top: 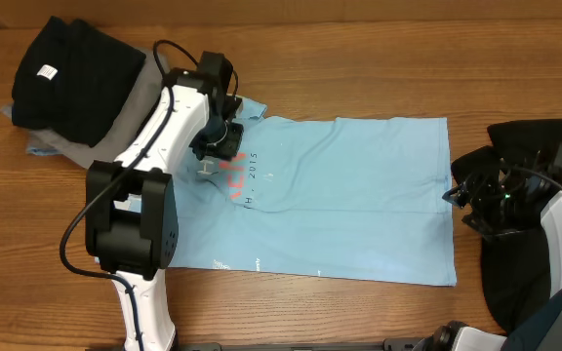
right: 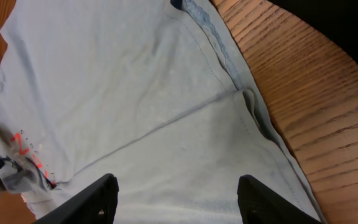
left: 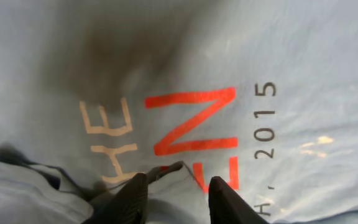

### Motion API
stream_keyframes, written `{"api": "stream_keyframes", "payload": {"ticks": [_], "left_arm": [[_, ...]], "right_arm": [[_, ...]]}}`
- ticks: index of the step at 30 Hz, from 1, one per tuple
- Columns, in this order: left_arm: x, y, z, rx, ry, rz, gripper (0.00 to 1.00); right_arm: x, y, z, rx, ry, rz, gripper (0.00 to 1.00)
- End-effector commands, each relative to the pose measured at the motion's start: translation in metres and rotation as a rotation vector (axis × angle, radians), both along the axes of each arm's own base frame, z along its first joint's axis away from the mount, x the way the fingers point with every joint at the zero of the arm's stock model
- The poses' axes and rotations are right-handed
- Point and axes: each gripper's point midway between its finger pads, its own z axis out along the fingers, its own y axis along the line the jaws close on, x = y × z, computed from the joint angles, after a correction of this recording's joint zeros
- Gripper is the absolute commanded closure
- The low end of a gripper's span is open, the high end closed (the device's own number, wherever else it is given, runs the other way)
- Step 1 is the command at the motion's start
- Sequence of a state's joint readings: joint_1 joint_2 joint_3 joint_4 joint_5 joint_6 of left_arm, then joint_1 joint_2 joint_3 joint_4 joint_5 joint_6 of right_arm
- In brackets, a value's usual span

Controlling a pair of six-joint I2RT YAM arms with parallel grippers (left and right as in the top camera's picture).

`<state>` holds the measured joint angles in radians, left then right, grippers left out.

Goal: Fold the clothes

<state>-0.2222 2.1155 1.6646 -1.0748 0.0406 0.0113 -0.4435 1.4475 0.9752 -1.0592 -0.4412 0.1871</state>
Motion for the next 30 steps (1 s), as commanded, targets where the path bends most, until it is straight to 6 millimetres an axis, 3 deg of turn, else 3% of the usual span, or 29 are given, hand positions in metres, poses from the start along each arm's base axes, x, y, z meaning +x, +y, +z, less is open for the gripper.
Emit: {"api": "stream_keyframes", "payload": {"ticks": [1,6,13,24,28,30], "left_arm": [[-0.022,0.006,-0.026,0.023,0.069,-0.009,0.66],[-0.026,0.008,-0.036,0.031,0.071,-0.011,0.65],[-0.023,0.007,-0.034,0.029,0.062,-0.01,0.96],[-0.006,0.003,-0.005,0.021,0.025,-0.009,0.96],[-0.012,0.012,-0.007,0.064,0.044,-0.009,0.62],[-0.013,0.015,-0.01,0.081,0.048,-0.009,0.58]], "right_arm": [[0.006,-0.001,0.006,-0.006,-0.023,0.007,0.34],[0.006,-0.001,0.006,-0.005,-0.023,0.007,0.34],[0.006,-0.001,0.006,-0.006,-0.023,0.007,0.34],[0.006,-0.001,0.006,-0.006,-0.023,0.007,0.34],[0.006,-0.001,0.006,-0.006,-0.022,0.007,0.34],[0.006,-0.001,0.006,-0.006,-0.023,0.007,0.34]]}}
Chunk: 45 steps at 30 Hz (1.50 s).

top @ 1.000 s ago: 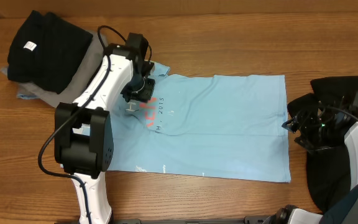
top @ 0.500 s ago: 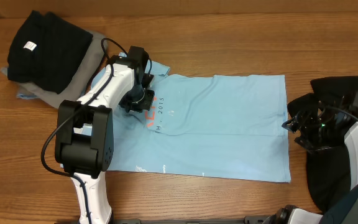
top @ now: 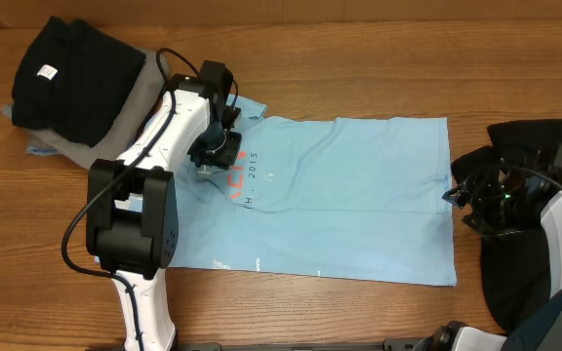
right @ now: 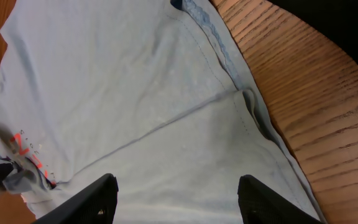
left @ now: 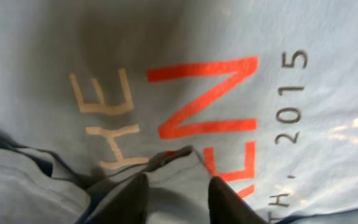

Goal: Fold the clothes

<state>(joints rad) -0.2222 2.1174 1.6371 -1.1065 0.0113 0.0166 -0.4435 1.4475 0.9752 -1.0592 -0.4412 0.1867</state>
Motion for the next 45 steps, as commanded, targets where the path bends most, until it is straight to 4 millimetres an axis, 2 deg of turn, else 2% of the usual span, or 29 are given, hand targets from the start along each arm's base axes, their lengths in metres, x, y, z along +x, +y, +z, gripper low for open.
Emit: {"api": "stream_keyframes", "payload": {"ticks": [1,10,13,15,17,22,27,33,35,36,37,40,42,45], "left_arm": [[0.001,0.006,-0.004,0.038,-0.005,-0.005,0.57],[-0.015,0.006,-0.032,0.024,0.026,-0.004,0.59],[-0.015,0.006,-0.032,0.023,0.025,0.004,0.7],[-0.014,0.005,-0.032,0.018,0.019,0.005,0.88],[-0.014,0.005,-0.032,0.016,0.02,0.017,0.96],[-0.009,0.004,-0.023,0.014,0.013,0.019,0.96],[0.007,0.0,-0.002,0.004,-0.028,0.019,0.96],[0.023,-0.021,0.01,-0.105,-0.074,0.016,0.95],[0.023,-0.025,0.01,-0.126,-0.074,0.013,0.89],[0.023,-0.025,0.009,-0.126,-0.073,0.013,0.81],[0.022,-0.025,0.009,-0.125,-0.071,0.013,0.66],[0.019,-0.017,0.008,-0.081,-0.06,0.011,0.5],[0.016,-0.004,0.009,-0.018,-0.049,0.018,0.51],[0.012,0.022,0.016,0.072,-0.029,0.048,0.64]], "right_arm": [[0.006,-0.001,0.006,-0.006,-0.023,0.007,0.34],[0.006,-0.001,0.006,-0.006,-0.023,0.006,0.34],[0.006,-0.001,0.006,-0.006,-0.023,0.006,0.34],[0.006,-0.001,0.006,-0.005,-0.023,0.006,0.34],[0.006,0.0,0.006,-0.005,-0.022,0.007,0.34],[0.006,-0.001,0.006,-0.006,-0.022,0.007,0.34],[0.006,-0.001,0.006,-0.006,-0.023,0.007,0.34],[0.006,-0.001,0.006,-0.006,-0.023,0.007,0.34],[0.006,-0.001,0.006,-0.006,-0.022,0.006,0.34],[0.006,-0.001,0.006,-0.006,-0.023,0.007,0.34],[0.006,-0.001,0.006,-0.006,-0.022,0.007,0.34],[0.006,-0.001,0.006,-0.006,-0.022,0.007,0.34],[0.006,-0.001,0.006,-0.006,-0.022,0.007,0.34],[0.006,-0.001,0.006,-0.006,-0.022,0.007,0.34]]}}
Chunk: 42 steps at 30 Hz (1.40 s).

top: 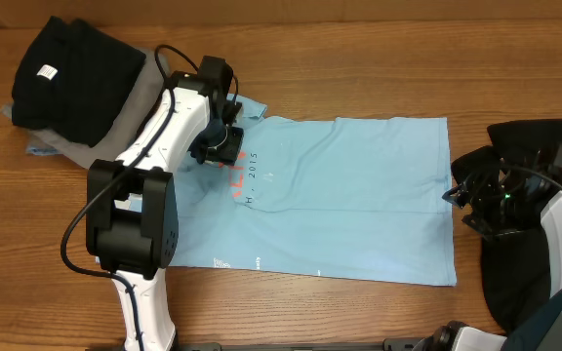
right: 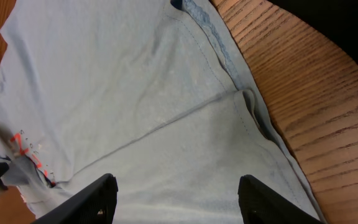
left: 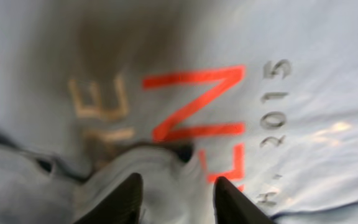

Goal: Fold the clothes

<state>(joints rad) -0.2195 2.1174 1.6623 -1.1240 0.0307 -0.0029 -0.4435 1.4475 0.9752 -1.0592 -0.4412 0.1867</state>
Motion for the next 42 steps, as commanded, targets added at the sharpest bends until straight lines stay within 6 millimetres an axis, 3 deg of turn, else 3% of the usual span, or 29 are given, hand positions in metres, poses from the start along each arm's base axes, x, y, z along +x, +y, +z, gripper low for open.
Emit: {"api": "stream_keyframes", "payload": {"ticks": [1,3,6,10,15,19,22,24,25,27,28,42], "left_arm": [[0.009,0.034,0.015,0.114,-0.017,0.041,0.66],[0.01,0.051,0.026,0.144,-0.008,0.075,0.64],[0.013,0.082,0.04,0.168,-0.011,0.189,0.52],[0.017,0.105,0.032,0.07,-0.009,0.287,0.48],[0.017,0.111,0.005,-0.071,-0.011,0.318,0.44],[0.02,0.094,-0.018,-0.197,-0.044,0.26,0.44],[0.022,0.099,-0.027,-0.161,-0.066,0.251,0.43],[0.025,0.107,-0.03,-0.114,-0.087,0.253,0.5],[0.026,0.111,-0.032,-0.091,-0.096,0.253,0.58],[0.026,0.118,-0.032,-0.049,-0.1,0.258,0.87],[0.027,0.12,-0.032,-0.043,-0.103,0.264,0.94],[0.052,0.136,0.01,0.029,-0.183,0.373,0.96]], "right_arm": [[0.006,-0.001,0.006,-0.006,-0.022,0.007,0.34],[0.006,-0.001,0.006,-0.006,-0.023,0.007,0.33],[0.006,-0.001,0.006,-0.006,-0.023,0.007,0.32],[0.007,-0.001,0.006,-0.007,-0.025,0.007,0.32],[0.007,-0.001,0.006,-0.008,-0.029,0.007,0.32],[0.011,-0.003,0.006,-0.015,-0.043,0.007,0.32],[0.012,-0.003,0.007,-0.018,-0.05,0.006,0.32],[0.012,-0.003,0.007,-0.018,-0.05,0.006,0.32],[0.012,-0.003,0.007,-0.018,-0.049,0.006,0.32],[0.012,-0.003,0.007,-0.018,-0.049,0.006,0.32],[0.012,-0.003,0.007,-0.017,-0.049,0.006,0.32],[0.012,-0.003,0.007,-0.018,-0.05,0.007,0.32]]}}
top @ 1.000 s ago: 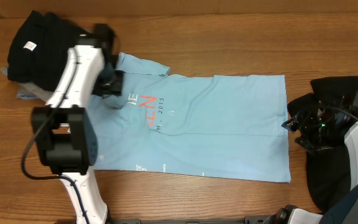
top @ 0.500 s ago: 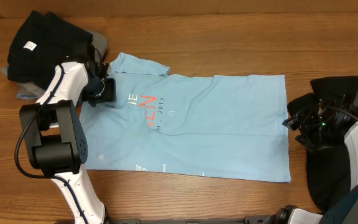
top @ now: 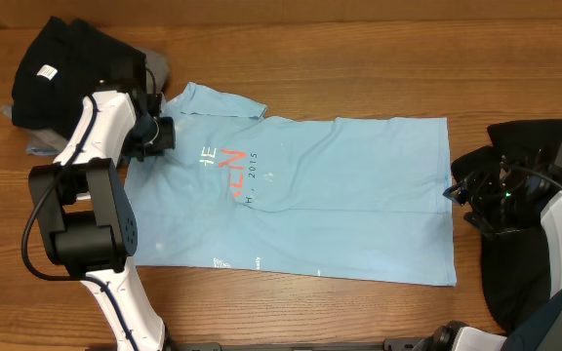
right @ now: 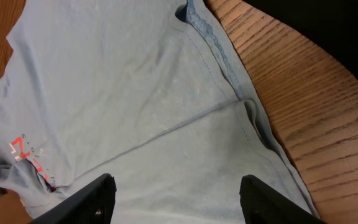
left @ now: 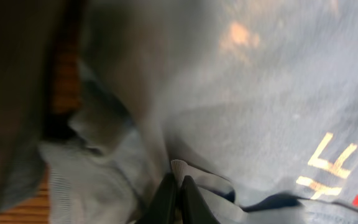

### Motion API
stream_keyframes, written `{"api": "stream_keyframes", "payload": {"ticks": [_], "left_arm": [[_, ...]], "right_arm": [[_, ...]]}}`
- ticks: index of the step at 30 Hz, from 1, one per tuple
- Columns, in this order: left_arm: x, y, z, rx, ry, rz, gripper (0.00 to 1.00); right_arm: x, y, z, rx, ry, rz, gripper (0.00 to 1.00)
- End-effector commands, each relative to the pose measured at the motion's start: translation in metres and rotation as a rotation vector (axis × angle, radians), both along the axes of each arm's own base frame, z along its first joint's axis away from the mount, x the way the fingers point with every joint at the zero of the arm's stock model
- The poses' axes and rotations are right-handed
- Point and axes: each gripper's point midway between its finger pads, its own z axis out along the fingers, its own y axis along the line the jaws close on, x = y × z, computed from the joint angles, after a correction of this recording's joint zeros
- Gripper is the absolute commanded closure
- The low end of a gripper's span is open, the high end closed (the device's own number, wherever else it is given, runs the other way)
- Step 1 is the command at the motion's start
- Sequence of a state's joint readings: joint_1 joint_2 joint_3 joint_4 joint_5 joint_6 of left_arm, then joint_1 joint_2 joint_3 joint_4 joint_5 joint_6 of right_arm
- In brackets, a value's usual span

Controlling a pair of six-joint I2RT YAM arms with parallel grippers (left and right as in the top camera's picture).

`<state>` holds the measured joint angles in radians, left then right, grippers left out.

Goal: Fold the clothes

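A light blue T-shirt (top: pixel 340 195) with a red and cream print (top: pixel 224 161) lies spread flat across the table. My left gripper (top: pixel 154 136) is at the shirt's left edge, below the collar end. In the left wrist view its fingers (left: pixel 176 186) are shut on a small fold of the blue cloth (left: pixel 229 112). My right gripper (top: pixel 464 198) hangs at the shirt's right edge. Its fingers stand wide open (right: pixel 182 202) above the cloth (right: pixel 135 93), with nothing between them.
A stack of black clothes (top: pixel 66 63) on a grey garment sits at the back left, close to the left arm. Another black garment (top: pixel 530 253) lies at the right under the right arm. Bare wooden table (top: pixel 340 58) shows behind and in front of the shirt.
My left gripper has moved left from beside the print to the shirt's left edge and is now shut on a fold. The shirt's left part now lies spread further left. The right arm stayed put.
My left gripper stood at the print with its fingers apart around a bunched fold at all three earlier moments, shifting only slightly. Now it is shut on the cloth at the far left, and the shirt's left side lies opened out. The right gripper stayed open throughout.
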<state>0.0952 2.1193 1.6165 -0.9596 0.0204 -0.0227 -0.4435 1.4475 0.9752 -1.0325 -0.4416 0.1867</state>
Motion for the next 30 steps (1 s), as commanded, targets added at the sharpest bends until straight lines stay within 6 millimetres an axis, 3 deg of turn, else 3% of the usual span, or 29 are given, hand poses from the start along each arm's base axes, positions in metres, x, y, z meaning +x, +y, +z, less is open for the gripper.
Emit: {"api": "stream_keyframes", "payload": {"ticks": [1,3,4,6,8,11,13,15,18,22,28,30], "left_arm": [[0.02,0.007,0.024,0.035,-0.071,0.041,0.91],[0.025,0.007,0.031,0.032,-0.088,0.04,0.79],[0.024,0.006,0.032,0.03,-0.086,0.039,0.57],[0.019,0.006,0.03,0.031,-0.065,0.038,0.41],[0.014,0.006,0.03,0.031,-0.043,0.029,0.41],[0.009,0.001,0.03,0.01,-0.023,0.007,0.51],[0.008,-0.016,0.03,-0.078,-0.023,-0.065,0.62],[0.007,-0.035,0.033,-0.17,-0.029,-0.11,0.64],[0.005,-0.06,0.039,-0.281,-0.037,-0.174,0.59],[0.014,-0.074,0.052,-0.299,-0.071,-0.222,0.54],[0.043,-0.104,0.103,-0.351,-0.21,-0.304,0.34],[0.049,-0.115,0.121,-0.37,-0.251,-0.342,0.23]], "right_arm": [[0.007,-0.001,0.006,-0.007,-0.026,0.007,0.32],[0.007,-0.001,0.006,-0.007,-0.026,0.007,0.32],[0.007,-0.001,0.006,-0.007,-0.026,0.007,0.32],[0.007,-0.001,0.006,-0.007,-0.026,0.007,0.32],[0.007,-0.001,0.006,-0.008,-0.027,0.007,0.31],[0.01,-0.003,0.006,-0.015,-0.042,0.007,0.29],[0.014,-0.004,0.007,-0.022,-0.06,0.006,0.29],[0.019,-0.006,0.008,-0.02,-0.07,-0.016,0.32],[0.027,-0.003,0.012,-0.008,-0.11,-0.009,0.33],[0.039,0.003,0.016,-0.017,-0.144,0.027,0.3],[0.078,0.009,0.018,-0.018,-0.186,0.046,0.29],[0.096,0.008,0.016,-0.025,-0.211,0.057,0.28]]}}
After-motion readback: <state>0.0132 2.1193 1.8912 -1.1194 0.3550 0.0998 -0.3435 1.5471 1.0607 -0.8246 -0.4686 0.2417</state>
